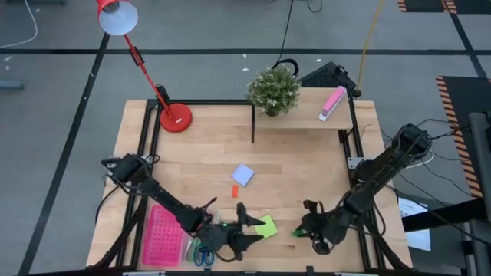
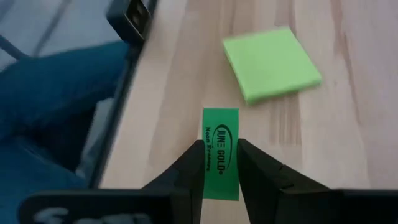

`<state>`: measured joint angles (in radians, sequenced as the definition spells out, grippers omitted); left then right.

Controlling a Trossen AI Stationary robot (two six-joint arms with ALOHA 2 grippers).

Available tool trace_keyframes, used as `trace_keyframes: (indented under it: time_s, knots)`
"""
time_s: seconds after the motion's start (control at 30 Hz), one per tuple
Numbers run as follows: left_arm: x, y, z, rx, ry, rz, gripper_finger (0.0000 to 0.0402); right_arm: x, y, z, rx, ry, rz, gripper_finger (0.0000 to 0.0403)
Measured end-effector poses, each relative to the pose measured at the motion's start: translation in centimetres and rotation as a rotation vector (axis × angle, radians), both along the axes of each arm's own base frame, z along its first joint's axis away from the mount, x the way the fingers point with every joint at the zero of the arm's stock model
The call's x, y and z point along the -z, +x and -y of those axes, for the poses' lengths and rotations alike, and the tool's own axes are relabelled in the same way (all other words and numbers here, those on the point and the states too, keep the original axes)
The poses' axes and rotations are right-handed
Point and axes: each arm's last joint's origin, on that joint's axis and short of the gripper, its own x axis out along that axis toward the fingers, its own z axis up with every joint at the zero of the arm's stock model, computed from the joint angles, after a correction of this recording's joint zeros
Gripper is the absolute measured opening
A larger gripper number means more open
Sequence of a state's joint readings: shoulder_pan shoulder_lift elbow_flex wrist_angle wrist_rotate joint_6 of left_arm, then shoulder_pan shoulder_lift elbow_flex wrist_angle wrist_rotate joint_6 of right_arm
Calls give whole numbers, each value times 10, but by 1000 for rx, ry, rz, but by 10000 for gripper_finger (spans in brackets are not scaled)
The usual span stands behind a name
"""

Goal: Pack school essentials
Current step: Put the green eraser into the pink supply box

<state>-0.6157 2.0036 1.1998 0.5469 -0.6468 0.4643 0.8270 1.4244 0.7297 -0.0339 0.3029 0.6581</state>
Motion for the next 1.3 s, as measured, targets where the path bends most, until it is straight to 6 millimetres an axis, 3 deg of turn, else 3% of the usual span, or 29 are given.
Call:
trace_keyframes:
  time_s: [0.17,0.33,0.67,1.03,1.17,1.3]
  knots:
    - [6,23,3,49,214,-37,258,-10,16,12,-21,56,49,77]
    - [-1,38,2,58,297,-63,237,-17,32,23,-34,122,95,77]
    - [1,41,-2,76,373,-112,195,-30,54,42,-65,234,246,77]
    - [-2,44,-6,23,425,-90,61,-21,53,53,-65,309,271,79]
    - [-2,44,-6,32,388,-84,15,-18,51,54,-59,317,298,110]
    - [0,43,-6,21,337,-96,27,-18,51,55,-64,295,308,172]
